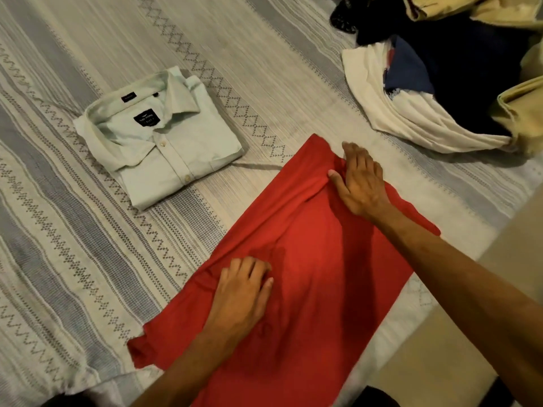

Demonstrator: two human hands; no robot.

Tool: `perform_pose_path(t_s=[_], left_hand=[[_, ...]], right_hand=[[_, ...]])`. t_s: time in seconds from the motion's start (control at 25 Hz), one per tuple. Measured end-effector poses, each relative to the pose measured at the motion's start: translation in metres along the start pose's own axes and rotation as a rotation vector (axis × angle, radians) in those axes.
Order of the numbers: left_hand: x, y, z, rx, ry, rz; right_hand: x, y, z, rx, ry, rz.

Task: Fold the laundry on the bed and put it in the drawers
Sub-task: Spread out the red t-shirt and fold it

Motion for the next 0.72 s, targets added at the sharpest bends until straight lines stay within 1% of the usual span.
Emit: perform_pose_path(t_s=[0.12,0.2,0.32,0.4,0.48,0.52,0.64,0.72], left_hand=[[0.0,0.028,-0.045,-0.001,0.111,0.144],[-0.014,0.049,-0.074,0.039,0.167,0.193],[-0.052,0.078,-0.111,0.134,0.176,0.24],[-0.079,0.094,-0.131,0.197,0.112,0.253],[-0.099,0.101,-0.145,0.244,-0.017,0.249],[-0.106,0.101,-0.149,0.247,-0.093,0.235],[-0.117,0.104,-0.159,0.289,-0.275,0.192],[-0.117,0.111,-0.167,0.33,-0.363,0.236]], right_hand=[[-0.055,0.005,-0.048,-0.044,0.1,0.09],[-0.093,0.001,-0.079,-0.021,0.201,0.088],[-0.13,-0.009,-0.116,0.016,0.338,0.035],[-0.137,-0.019,-0.136,0.2,0.453,0.004],[-0.134,-0.028,-0.152,0.465,0.513,0.011],[-0.132,-0.032,-0.157,0.55,0.509,0.038],[-0.126,-0.035,-0.175,0.686,0.475,0.138],[-0.121,-0.042,-0.185,0.807,0.432,0.255]])
Point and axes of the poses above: each hand's wrist, its own x-axis towards the middle knuckle, its own y-axis out of the palm, z = x × y, the point moved 1 cm from there along x, towards the middle knuckle, and after that the axes turned 5 degrees about z, right-handed, at the moved point
